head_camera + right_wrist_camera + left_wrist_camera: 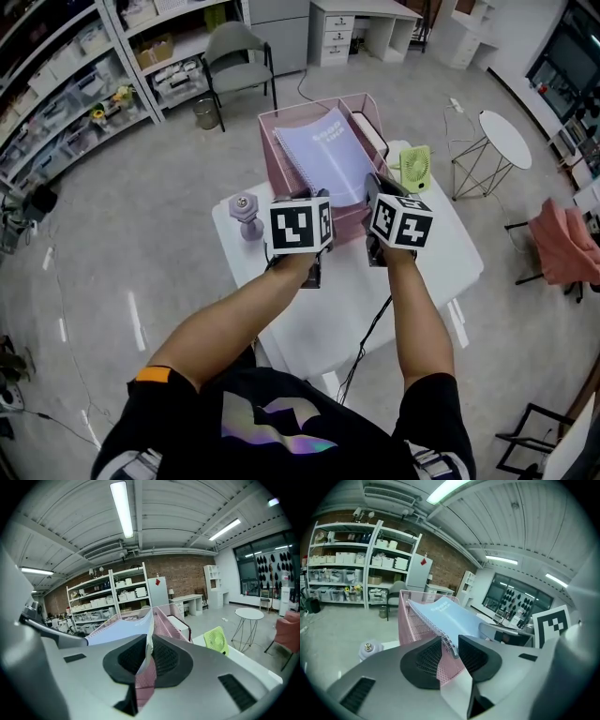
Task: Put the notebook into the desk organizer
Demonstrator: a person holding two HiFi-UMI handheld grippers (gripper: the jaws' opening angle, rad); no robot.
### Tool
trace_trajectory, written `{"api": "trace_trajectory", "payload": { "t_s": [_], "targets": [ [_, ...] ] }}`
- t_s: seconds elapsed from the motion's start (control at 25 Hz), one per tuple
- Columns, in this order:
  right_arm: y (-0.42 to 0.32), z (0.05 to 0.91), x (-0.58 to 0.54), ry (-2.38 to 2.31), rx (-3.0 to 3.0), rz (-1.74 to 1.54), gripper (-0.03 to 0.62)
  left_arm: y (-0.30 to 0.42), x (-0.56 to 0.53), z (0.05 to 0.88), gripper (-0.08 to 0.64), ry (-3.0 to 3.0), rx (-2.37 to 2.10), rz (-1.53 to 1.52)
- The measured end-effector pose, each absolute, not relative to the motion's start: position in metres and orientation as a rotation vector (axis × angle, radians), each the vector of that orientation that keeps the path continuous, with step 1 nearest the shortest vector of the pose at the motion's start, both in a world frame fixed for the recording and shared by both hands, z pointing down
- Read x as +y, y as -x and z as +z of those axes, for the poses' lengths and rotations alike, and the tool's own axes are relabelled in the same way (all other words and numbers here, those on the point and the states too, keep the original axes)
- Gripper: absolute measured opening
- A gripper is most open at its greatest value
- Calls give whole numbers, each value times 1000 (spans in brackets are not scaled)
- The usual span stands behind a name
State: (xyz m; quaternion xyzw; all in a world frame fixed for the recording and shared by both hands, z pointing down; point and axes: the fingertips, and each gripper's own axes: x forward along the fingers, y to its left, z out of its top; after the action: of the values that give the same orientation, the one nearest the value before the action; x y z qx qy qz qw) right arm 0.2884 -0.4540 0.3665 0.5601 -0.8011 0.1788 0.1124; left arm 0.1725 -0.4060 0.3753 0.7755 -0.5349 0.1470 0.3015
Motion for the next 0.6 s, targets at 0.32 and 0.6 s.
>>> {"api": "trace_trajectory", "payload": {
  "t_s": [0.32,0.6],
  "targets": [
    [-286,372,-458,-1693,-2300,463,43,-169,-404,377,136,-2079,-1454,455],
    [-279,375,-459,-1721,-2250,361,47,-162,-396,362,147,-2157,-1486,443]
  ]
}}
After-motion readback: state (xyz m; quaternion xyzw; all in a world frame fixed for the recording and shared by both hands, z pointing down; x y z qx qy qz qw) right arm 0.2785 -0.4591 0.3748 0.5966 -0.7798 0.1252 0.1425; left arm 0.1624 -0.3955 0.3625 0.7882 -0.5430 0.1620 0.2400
